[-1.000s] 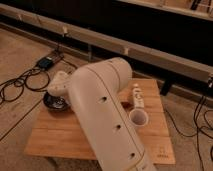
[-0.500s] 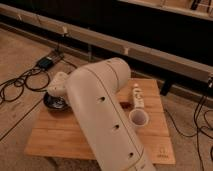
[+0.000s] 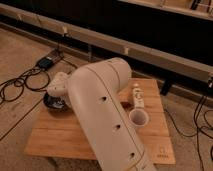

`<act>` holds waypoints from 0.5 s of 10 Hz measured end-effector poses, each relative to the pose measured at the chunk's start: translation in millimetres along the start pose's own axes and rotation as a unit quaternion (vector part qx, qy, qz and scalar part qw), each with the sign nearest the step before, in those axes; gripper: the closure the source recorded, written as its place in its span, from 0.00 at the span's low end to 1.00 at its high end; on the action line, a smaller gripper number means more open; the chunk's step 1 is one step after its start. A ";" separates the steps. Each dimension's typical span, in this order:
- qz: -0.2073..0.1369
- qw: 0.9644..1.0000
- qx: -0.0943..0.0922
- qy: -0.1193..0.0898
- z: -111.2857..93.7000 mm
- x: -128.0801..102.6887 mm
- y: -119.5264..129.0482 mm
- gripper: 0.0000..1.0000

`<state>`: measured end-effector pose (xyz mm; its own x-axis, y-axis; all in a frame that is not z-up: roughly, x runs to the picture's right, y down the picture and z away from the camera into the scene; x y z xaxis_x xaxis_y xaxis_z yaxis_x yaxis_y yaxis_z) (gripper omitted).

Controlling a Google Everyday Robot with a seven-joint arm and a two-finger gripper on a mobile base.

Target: Wipe the white sponge on the table

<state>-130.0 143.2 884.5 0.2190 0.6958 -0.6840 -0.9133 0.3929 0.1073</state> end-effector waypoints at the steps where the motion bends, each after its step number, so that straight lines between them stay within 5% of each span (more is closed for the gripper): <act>1: -0.001 1.000 -0.004 0.007 0.7 5.7 0.6 1.00; 5: 0.007 0.998 -0.028 0.052 6.7 46.0 -2.1 1.00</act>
<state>-115.7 178.4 857.6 0.1722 0.6338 -0.7541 -0.9341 0.3481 0.0793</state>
